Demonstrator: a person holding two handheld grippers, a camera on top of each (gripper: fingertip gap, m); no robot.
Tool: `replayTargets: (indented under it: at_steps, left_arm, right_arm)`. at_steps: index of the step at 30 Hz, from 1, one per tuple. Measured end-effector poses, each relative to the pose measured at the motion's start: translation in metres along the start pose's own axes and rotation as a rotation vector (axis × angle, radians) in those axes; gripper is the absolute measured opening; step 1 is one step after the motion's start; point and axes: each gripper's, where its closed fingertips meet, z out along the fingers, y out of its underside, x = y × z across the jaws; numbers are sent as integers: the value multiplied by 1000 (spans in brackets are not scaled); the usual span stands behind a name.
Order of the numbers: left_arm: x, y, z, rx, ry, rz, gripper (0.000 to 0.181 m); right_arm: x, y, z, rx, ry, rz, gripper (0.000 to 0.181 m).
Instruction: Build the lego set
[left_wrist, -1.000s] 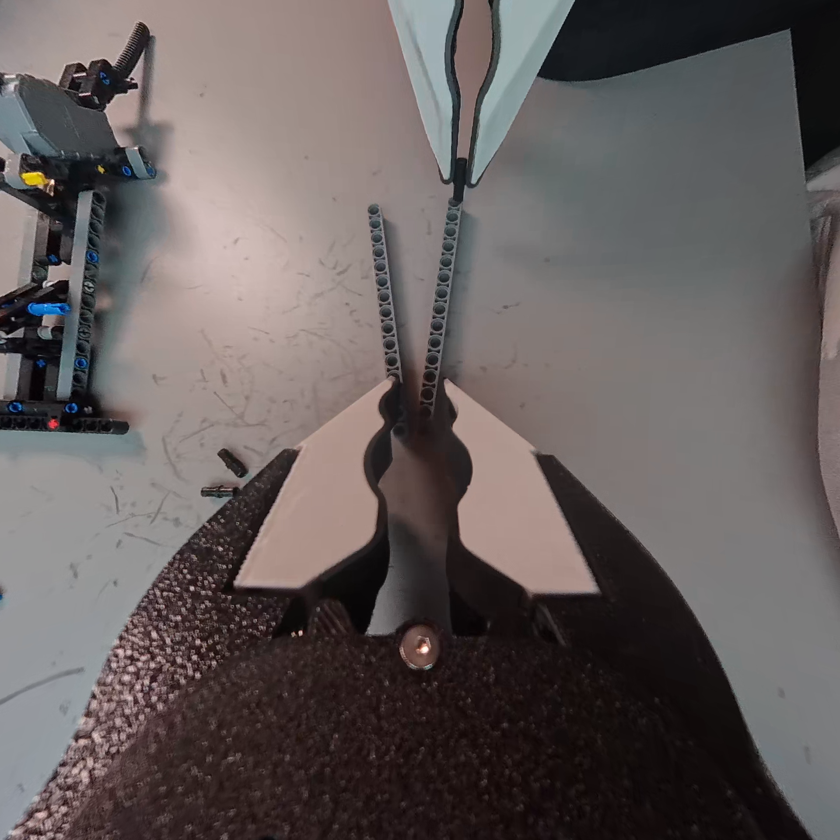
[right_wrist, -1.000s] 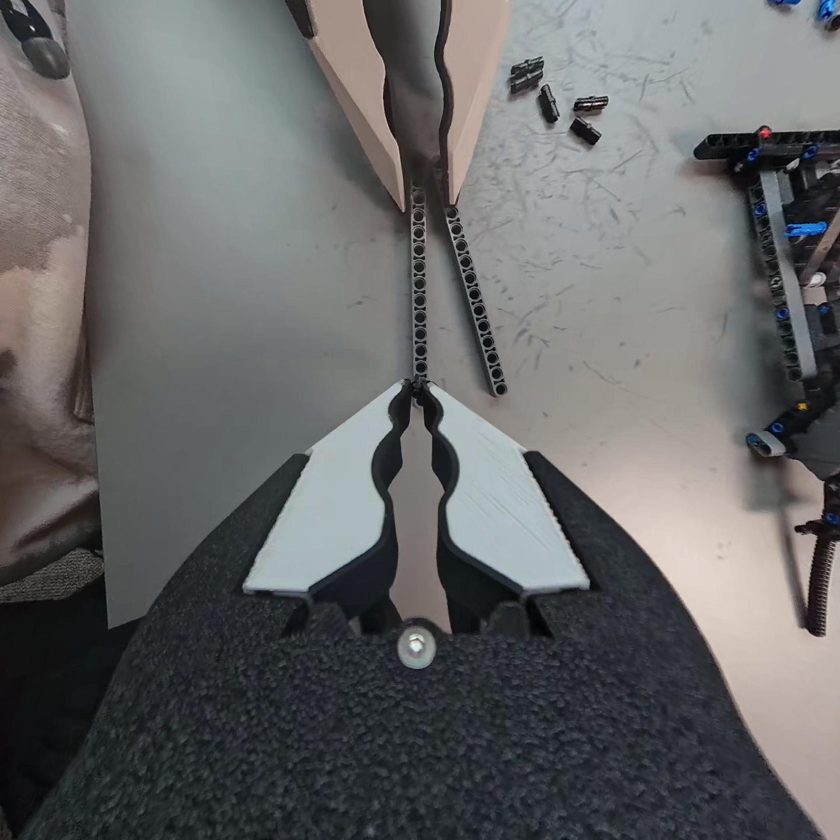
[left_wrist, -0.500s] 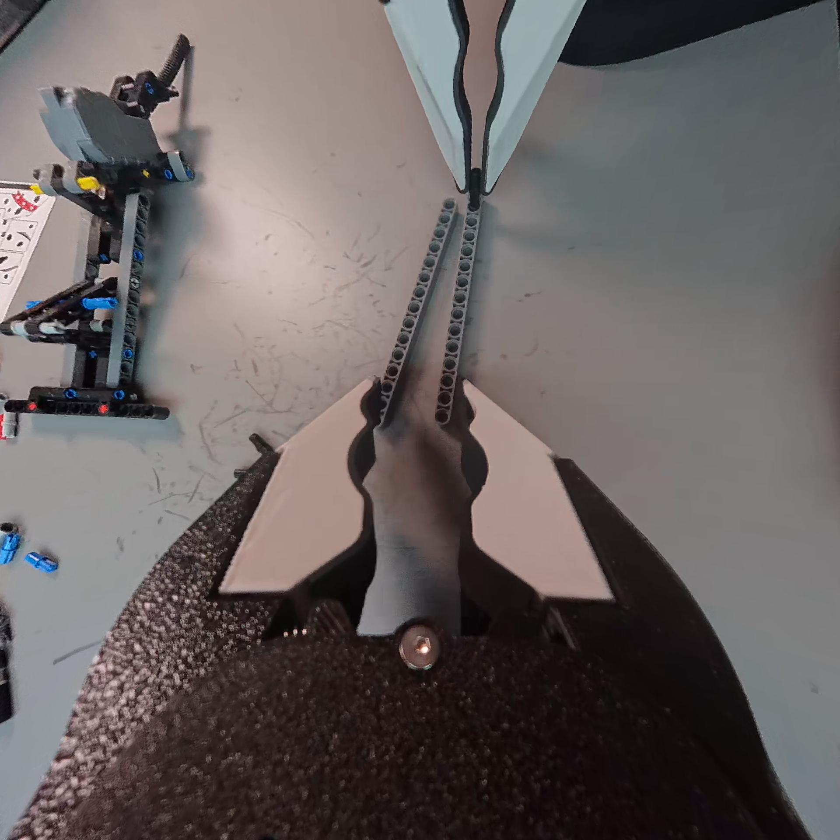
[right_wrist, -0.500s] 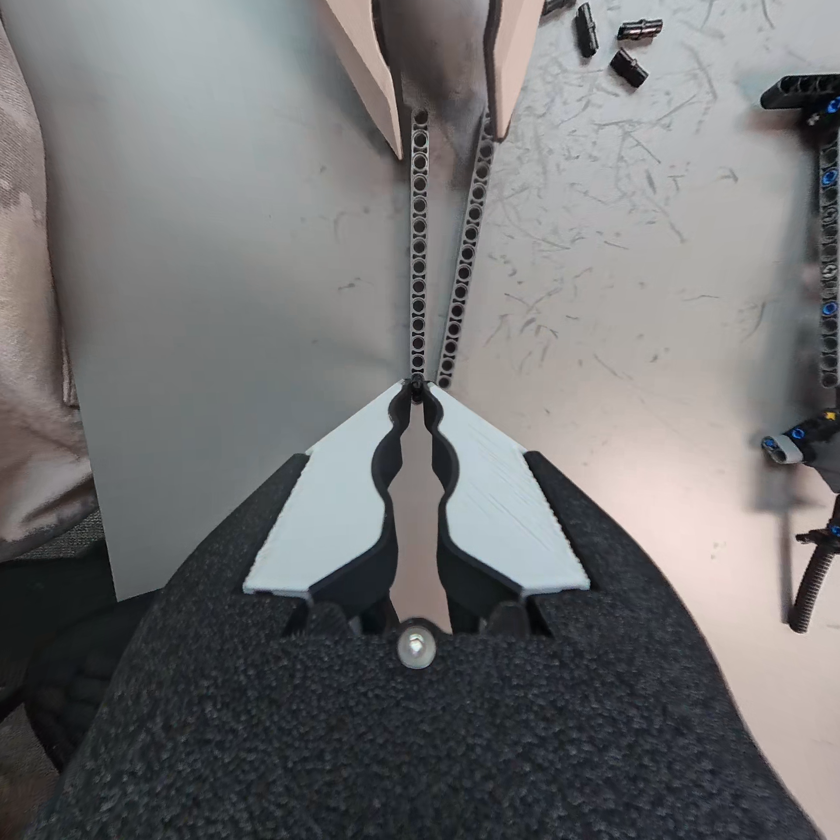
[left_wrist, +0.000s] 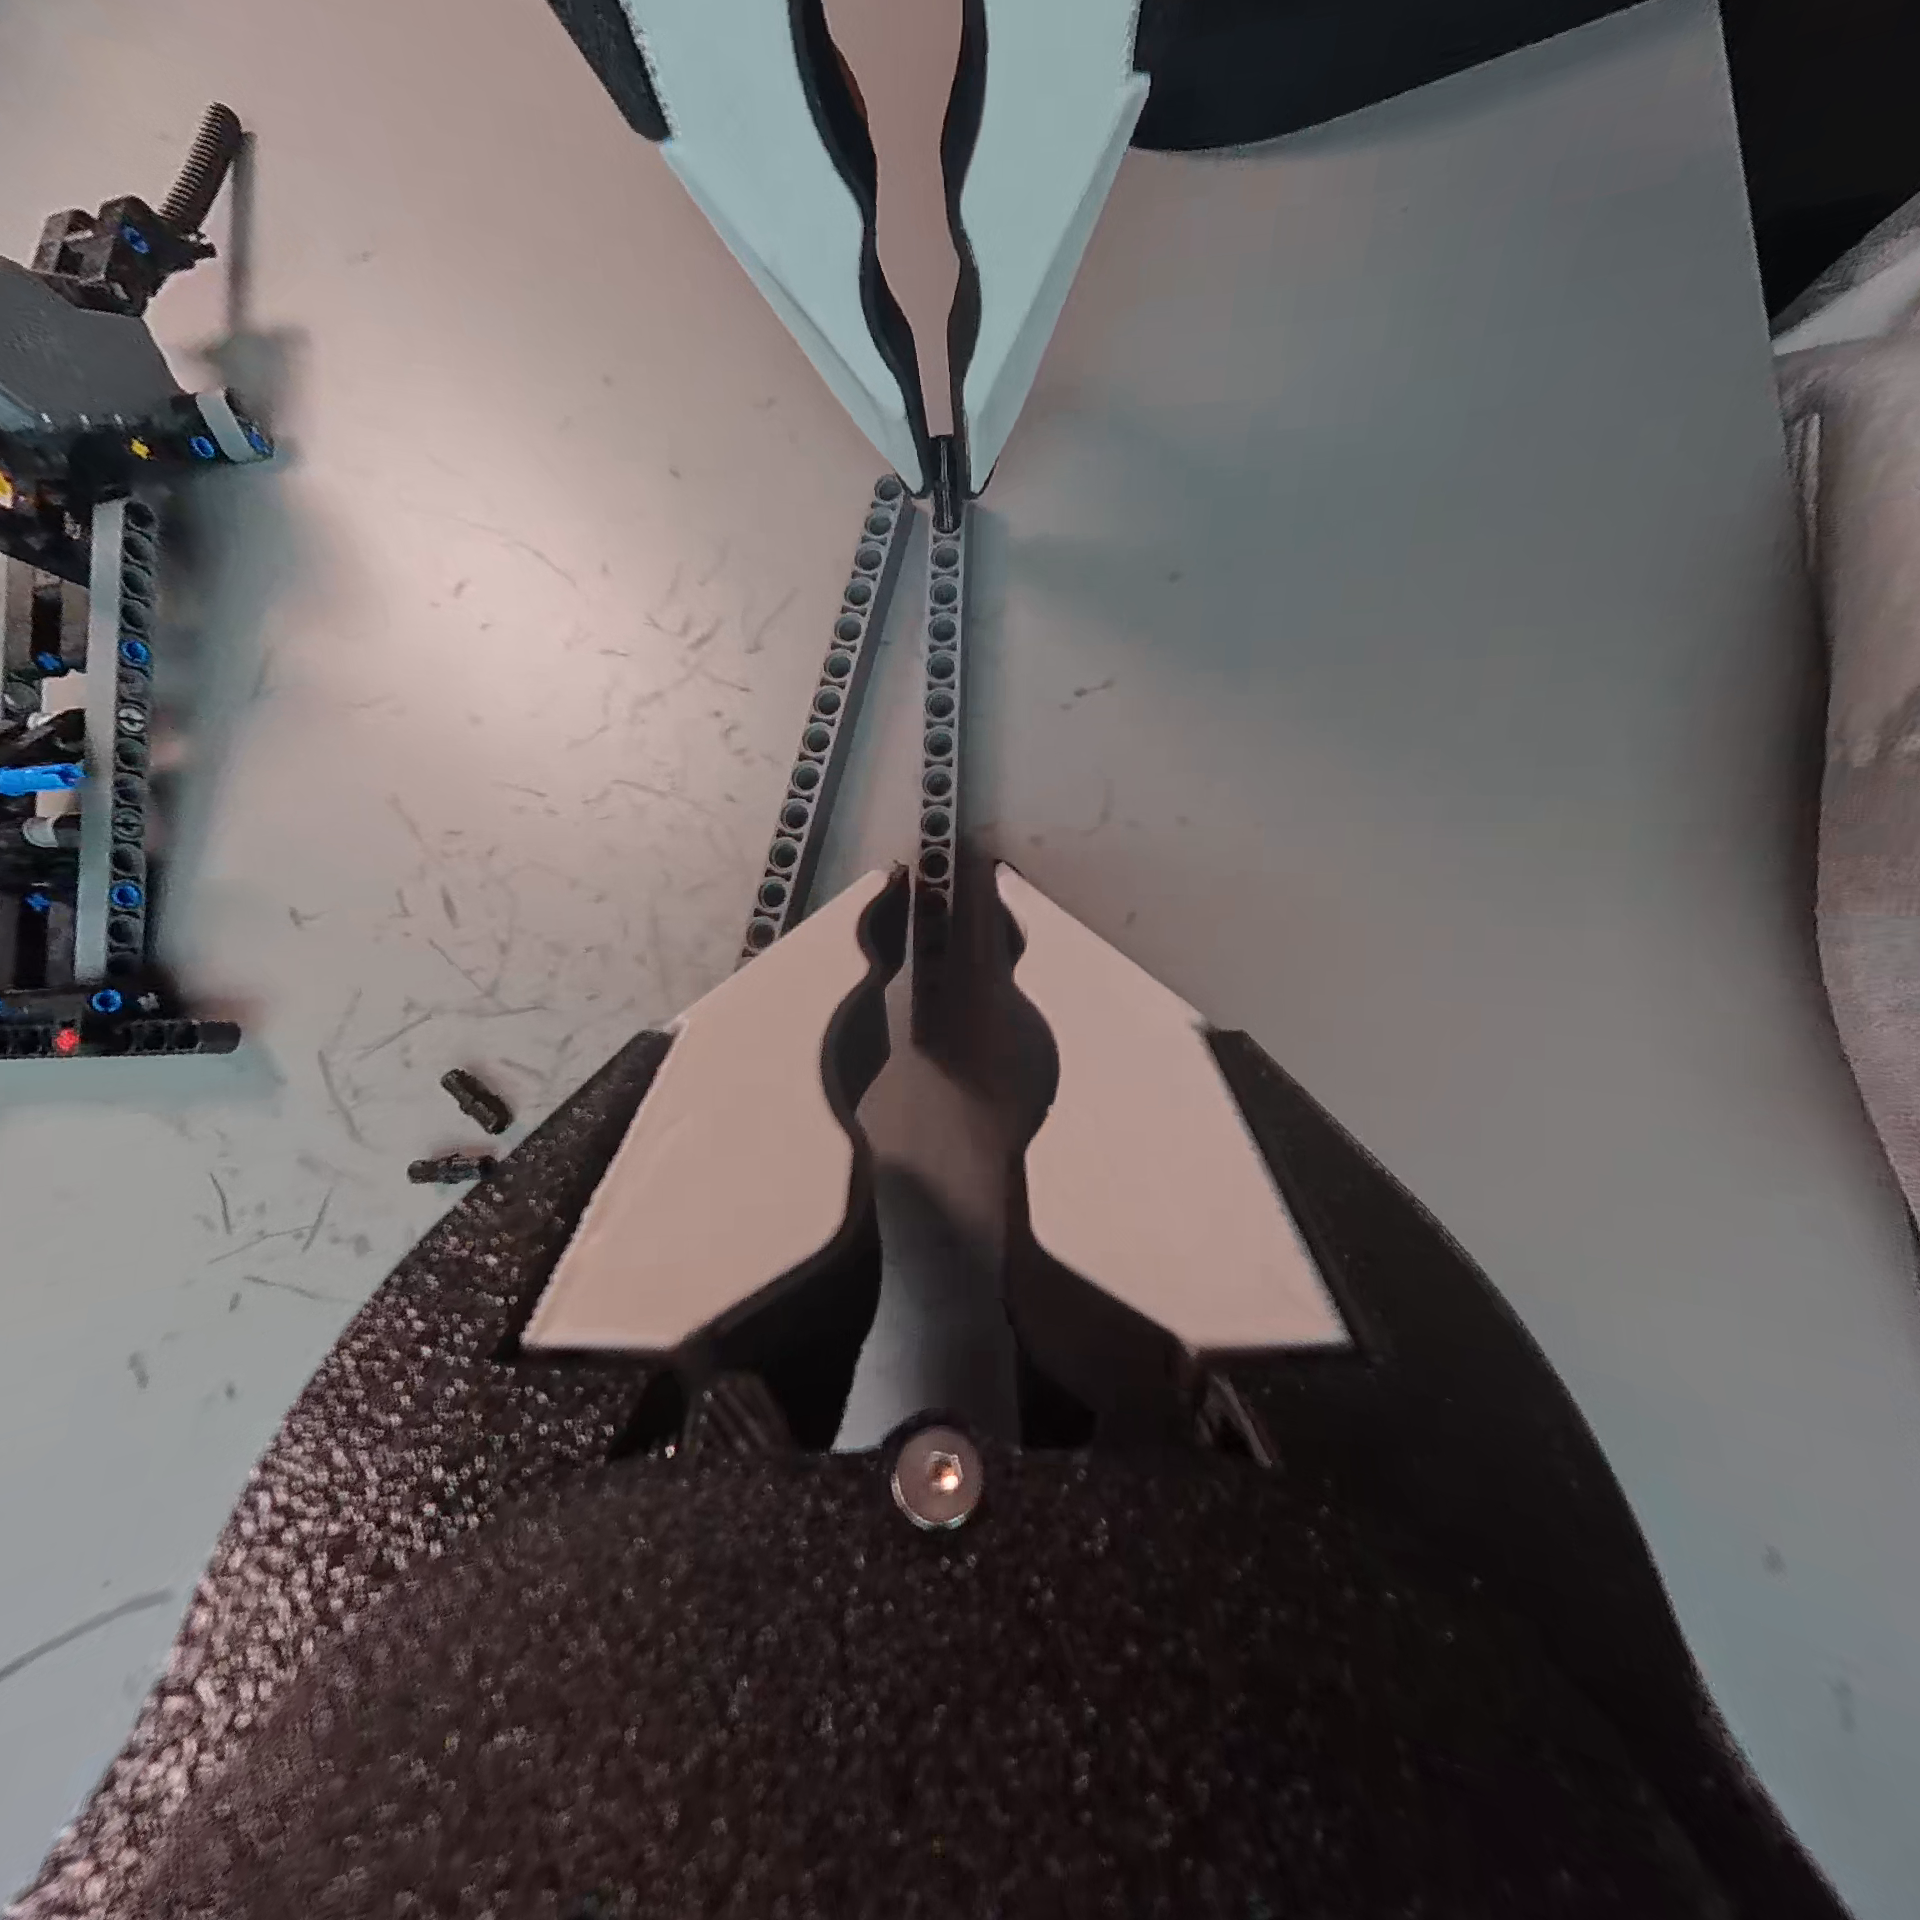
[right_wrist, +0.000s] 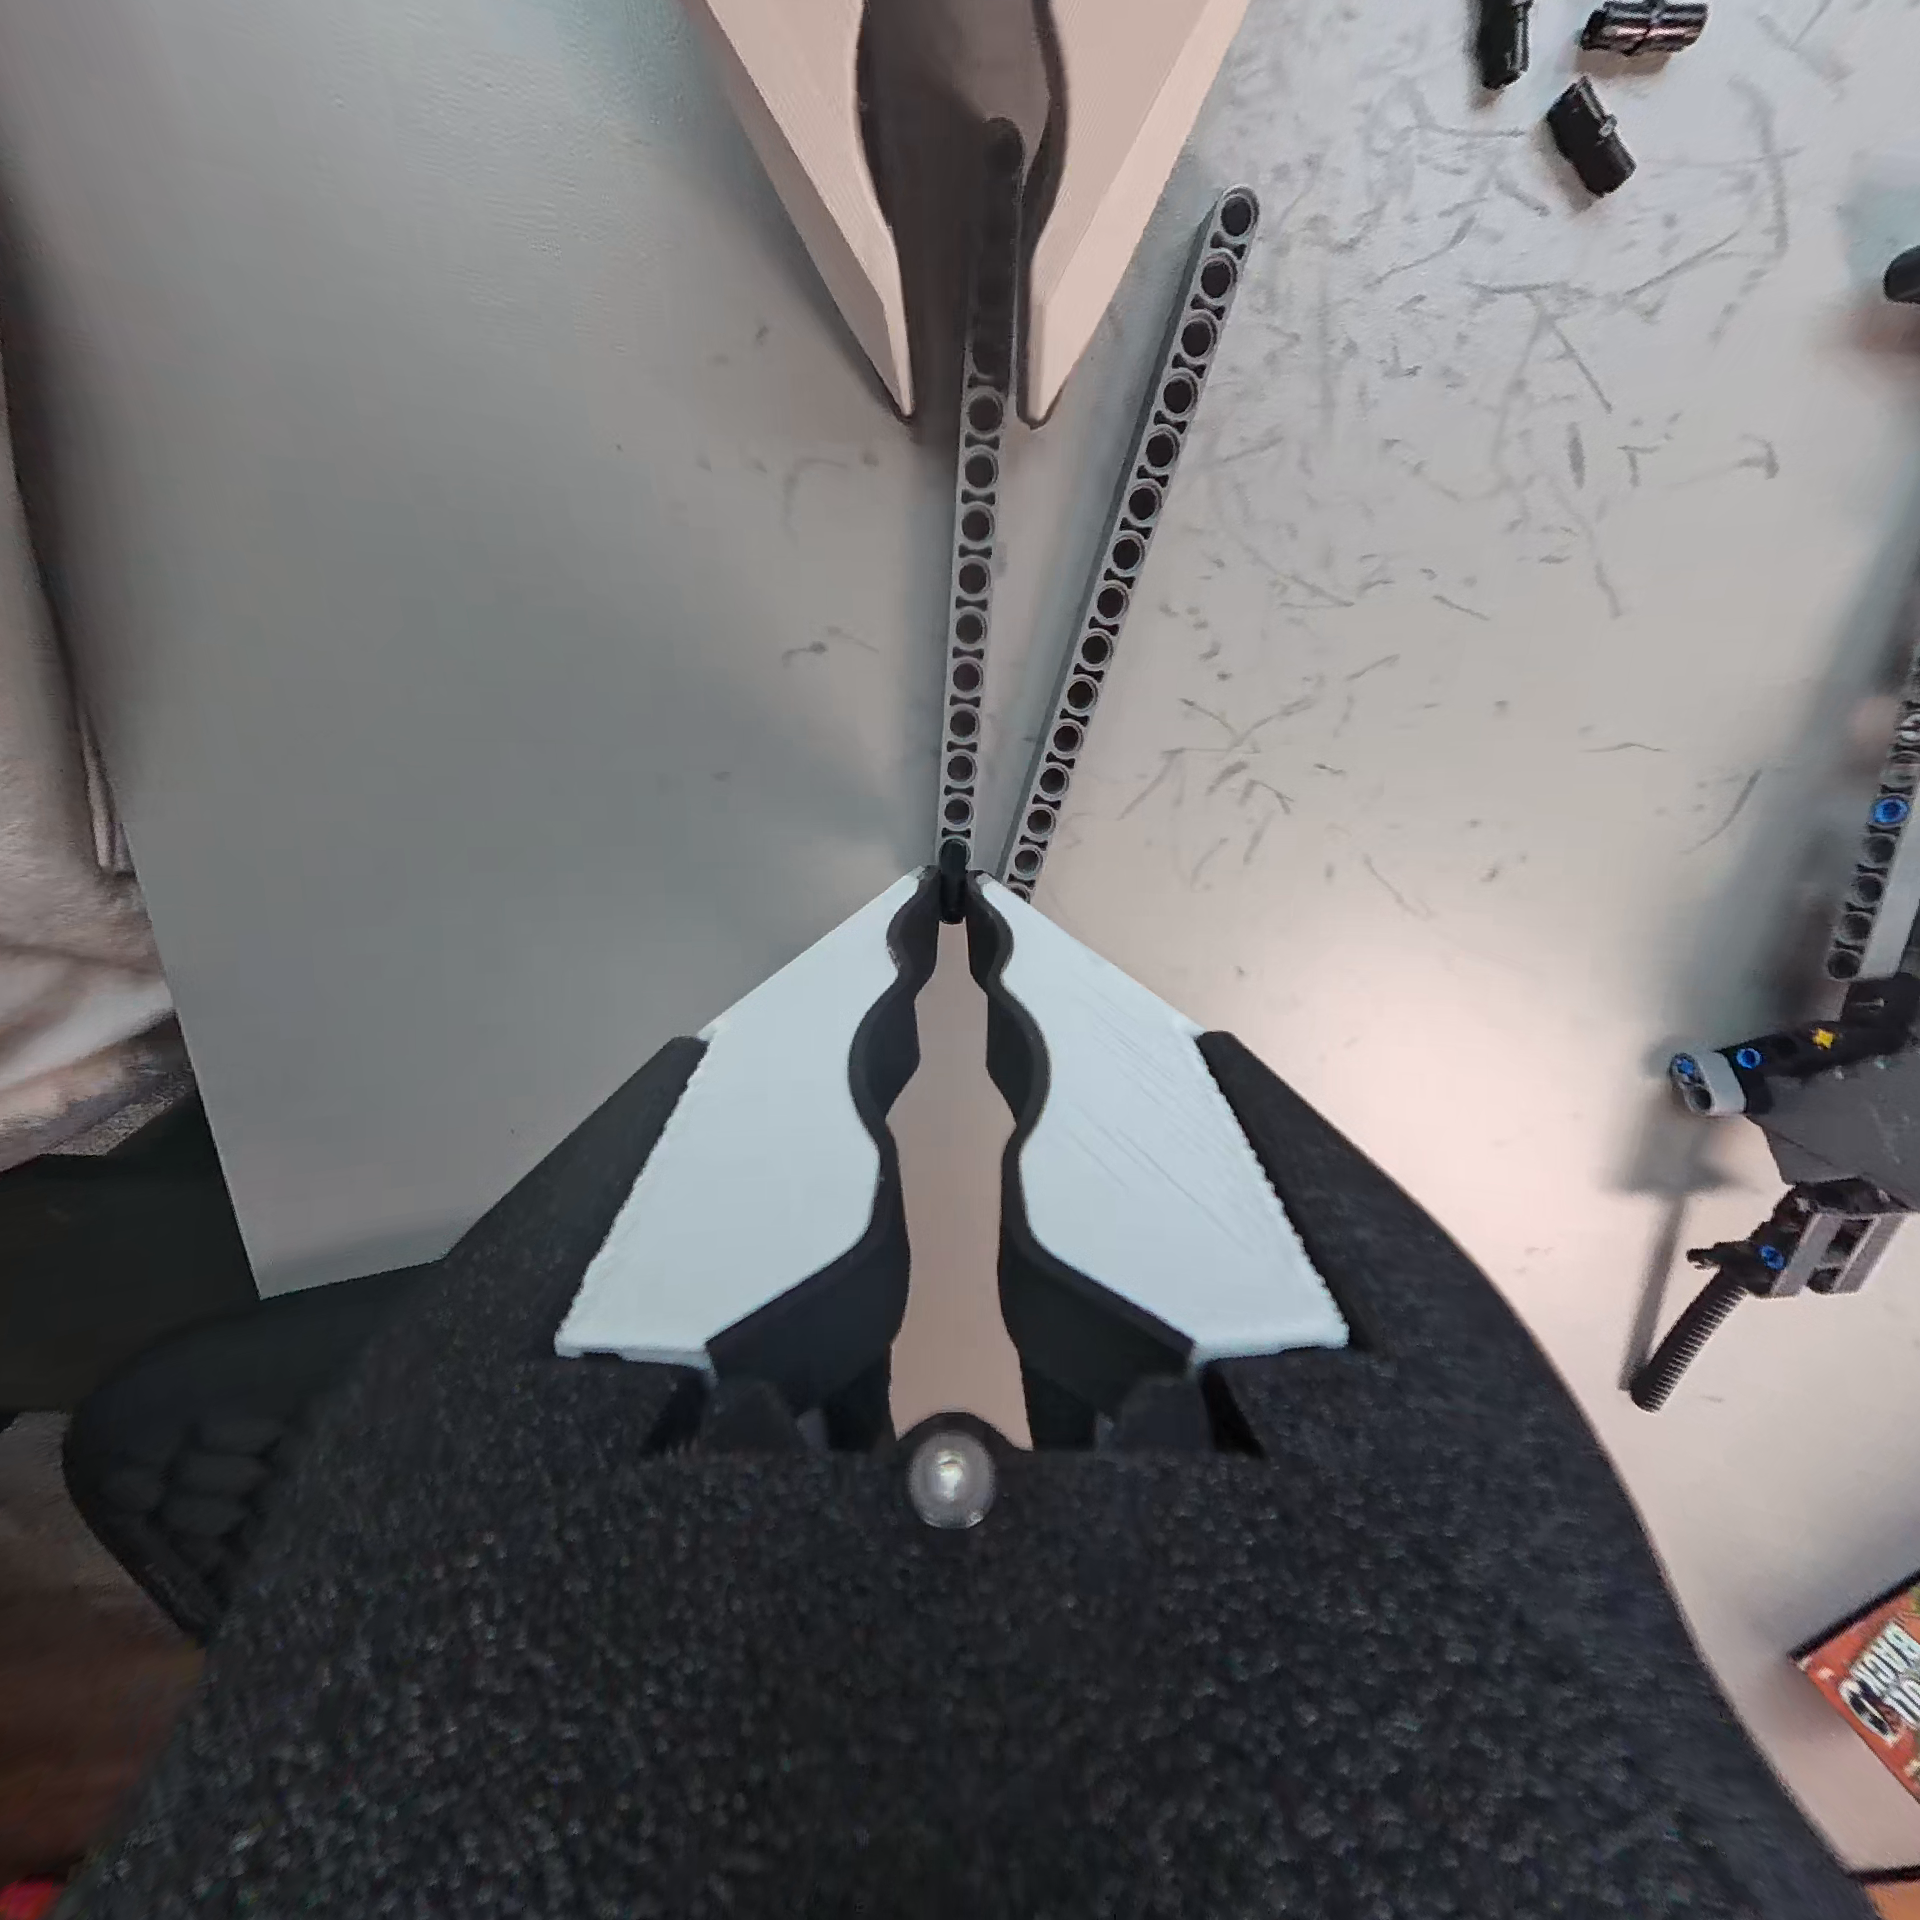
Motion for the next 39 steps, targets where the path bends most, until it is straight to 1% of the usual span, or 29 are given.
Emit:
replayTargets:
  at_steps: [2, 21, 24, 27, 30, 35, 39]
  left_arm:
    - [2, 0, 1, -4, 8, 1, 10]
    - [4, 0, 1, -17, 46, -106, 9]
    - [3, 0, 2, -18, 41, -115, 9]
    - [3, 1, 2, -22, 28, -110, 9]
    - [3, 0, 2, -16, 47, -128, 9]
    - [3, 1, 2, -18, 37, -126, 9]
    - [3, 1, 1, -17, 40, -127, 9]
  right_arm:
    - [0, 0, 1, -6, 1, -3, 4]
    - [0, 0, 3, -61, -37, -30, 4]
    - [-1, 1, 3, -74, -26, -49, 4]
    - [-1, 0, 3, -66, -46, -33, 4]
    - [-1, 0, 4, -59, -47, -19, 4]
    - [-1, 1, 4, 4, -76, 48, 4]
    - [-1, 1, 4, 5, -52, 32, 4]
